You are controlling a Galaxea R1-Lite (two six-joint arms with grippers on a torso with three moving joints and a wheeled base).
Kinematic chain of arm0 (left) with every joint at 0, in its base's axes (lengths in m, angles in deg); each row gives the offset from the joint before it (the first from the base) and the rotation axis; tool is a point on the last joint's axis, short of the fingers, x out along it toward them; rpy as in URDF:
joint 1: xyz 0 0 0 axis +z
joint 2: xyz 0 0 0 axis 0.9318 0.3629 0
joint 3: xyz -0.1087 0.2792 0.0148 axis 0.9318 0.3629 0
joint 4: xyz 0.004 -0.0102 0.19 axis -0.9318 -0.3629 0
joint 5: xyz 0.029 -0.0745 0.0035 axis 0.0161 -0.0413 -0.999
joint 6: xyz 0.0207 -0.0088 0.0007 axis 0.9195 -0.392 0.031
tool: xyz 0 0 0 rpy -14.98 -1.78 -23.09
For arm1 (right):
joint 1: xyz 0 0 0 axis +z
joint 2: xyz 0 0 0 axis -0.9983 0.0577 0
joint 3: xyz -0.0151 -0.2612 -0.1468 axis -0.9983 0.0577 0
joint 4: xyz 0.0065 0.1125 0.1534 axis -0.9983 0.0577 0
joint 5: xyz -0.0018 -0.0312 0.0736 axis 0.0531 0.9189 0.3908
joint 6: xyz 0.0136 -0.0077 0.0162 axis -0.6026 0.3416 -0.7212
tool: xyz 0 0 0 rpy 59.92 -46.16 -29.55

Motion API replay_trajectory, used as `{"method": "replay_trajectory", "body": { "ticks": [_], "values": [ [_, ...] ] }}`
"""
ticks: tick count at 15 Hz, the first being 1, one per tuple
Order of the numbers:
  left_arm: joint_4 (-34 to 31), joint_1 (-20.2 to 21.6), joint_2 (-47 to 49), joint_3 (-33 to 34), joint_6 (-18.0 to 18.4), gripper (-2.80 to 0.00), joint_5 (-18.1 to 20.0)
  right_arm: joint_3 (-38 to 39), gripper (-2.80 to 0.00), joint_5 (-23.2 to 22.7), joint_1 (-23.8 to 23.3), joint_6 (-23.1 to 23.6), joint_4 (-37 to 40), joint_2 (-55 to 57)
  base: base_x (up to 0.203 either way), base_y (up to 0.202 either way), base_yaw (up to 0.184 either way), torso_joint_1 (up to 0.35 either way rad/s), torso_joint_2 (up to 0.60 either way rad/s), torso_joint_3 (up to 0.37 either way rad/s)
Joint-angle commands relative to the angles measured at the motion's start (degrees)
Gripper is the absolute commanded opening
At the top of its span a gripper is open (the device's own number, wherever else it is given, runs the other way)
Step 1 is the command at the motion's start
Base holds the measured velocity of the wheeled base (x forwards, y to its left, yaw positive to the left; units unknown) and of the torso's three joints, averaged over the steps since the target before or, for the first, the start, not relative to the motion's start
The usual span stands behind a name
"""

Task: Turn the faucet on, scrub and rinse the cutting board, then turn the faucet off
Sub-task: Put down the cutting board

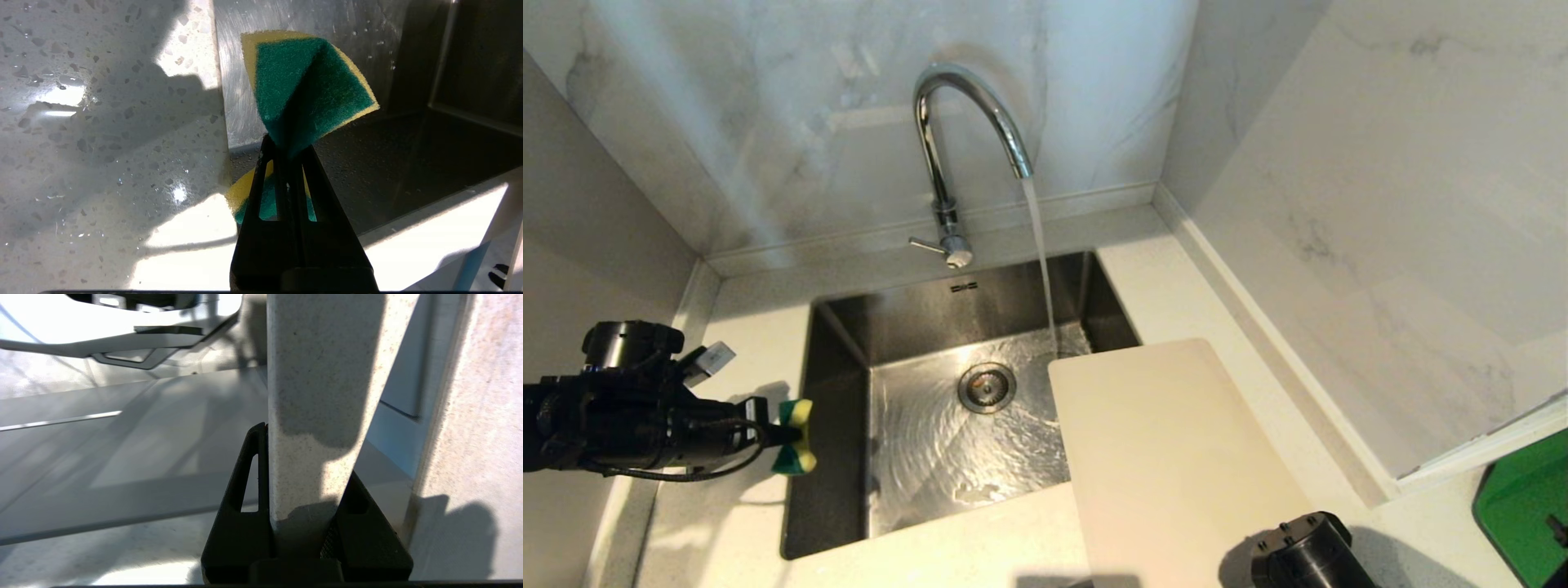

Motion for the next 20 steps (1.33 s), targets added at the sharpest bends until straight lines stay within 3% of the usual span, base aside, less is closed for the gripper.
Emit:
{"method": "replay_trajectory", "body": {
  "ticks": [1,11,16,20],
  "values": [
    [0.08,-0.06,1.15,-0.43,-0.11,-2.8,0.11,-0.26,-2.8,-0.4,0.03,0.1,-0.13,3.55,0.0,0.0,0.0,0.0,0.0,0.0],
    [0.08,-0.06,3.78,-3.31,-0.11,-2.8,0.11,-3.1,-2.8,-1.72,-0.3,-0.39,-2.01,12.52,0.0,0.0,0.0,0.0,0.0,0.0],
    [0.08,-0.06,5.51,-4.15,-0.11,-2.8,0.11,-6.07,-2.8,-2.63,-4.16,-0.11,-2.23,16.01,0.0,0.0,0.0,0.0,0.0,0.0],
    [0.08,-0.06,6.23,-4.28,-0.11,-2.8,-0.06,-7.43,-2.8,-3.74,-4.36,0.13,-2.24,16.48,0.0,0.0,0.0,0.0,0.0,0.0]
  ]
}}
